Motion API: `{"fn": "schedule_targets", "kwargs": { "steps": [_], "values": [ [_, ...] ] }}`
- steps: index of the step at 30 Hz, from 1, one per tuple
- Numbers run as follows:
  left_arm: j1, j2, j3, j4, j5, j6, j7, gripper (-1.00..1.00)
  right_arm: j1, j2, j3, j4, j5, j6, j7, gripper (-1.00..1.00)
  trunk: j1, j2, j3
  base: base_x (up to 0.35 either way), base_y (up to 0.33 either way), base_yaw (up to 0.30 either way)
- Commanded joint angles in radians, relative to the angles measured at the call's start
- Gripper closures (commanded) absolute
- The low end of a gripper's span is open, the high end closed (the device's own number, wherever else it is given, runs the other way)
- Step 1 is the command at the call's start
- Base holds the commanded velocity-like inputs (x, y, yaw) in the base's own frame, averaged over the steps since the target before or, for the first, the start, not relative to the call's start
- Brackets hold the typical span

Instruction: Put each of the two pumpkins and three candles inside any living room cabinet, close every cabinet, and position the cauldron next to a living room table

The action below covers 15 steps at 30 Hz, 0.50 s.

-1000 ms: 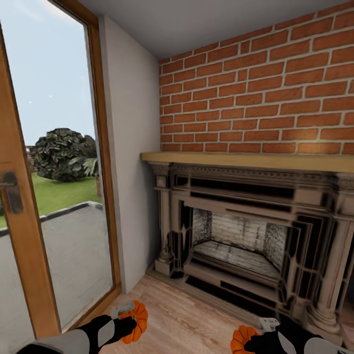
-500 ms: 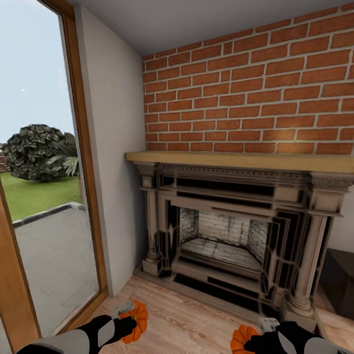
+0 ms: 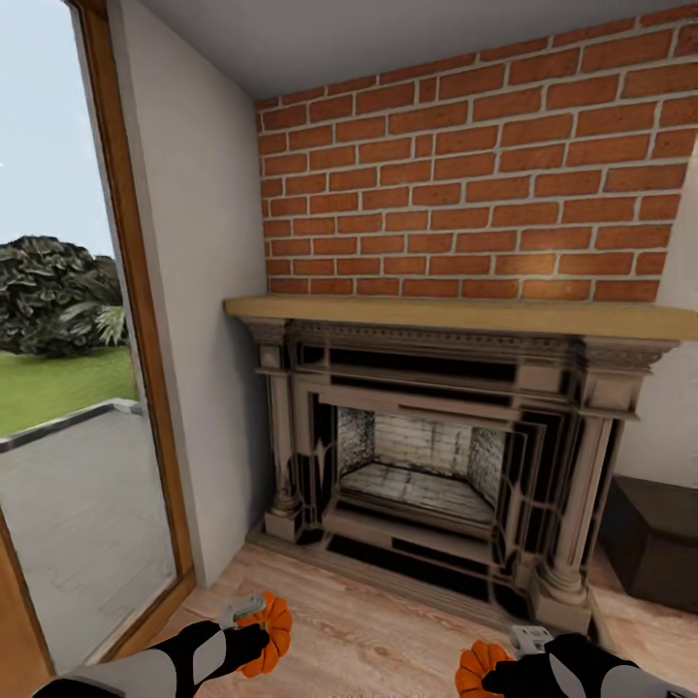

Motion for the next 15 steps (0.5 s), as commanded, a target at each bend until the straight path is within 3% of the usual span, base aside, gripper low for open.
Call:
{"fn": "schedule_targets", "kwargs": {
  "steps": [1,11,15],
  "values": [
    [-0.002,0.000,-0.008,0.003,0.010,0.001,-0.003,1.00,-0.001,-0.001,0.008,0.000,-0.010,0.004,0.003,1.00,-0.004,0.006,0.000,0.000,0.000,-0.169],
    [-0.002,0.000,-0.008,0.002,0.010,-0.003,-0.004,1.00,-0.001,-0.001,0.008,0.000,-0.010,0.004,0.003,1.00,-0.042,0.076,0.026,0.000,0.000,-0.253],
    [-0.002,0.000,-0.008,0.002,0.010,-0.004,-0.005,1.00,-0.001,-0.001,0.008,0.000,-0.010,0.004,0.003,1.00,-0.042,0.076,0.026,0.000,0.000,-0.289]
  ]
}}
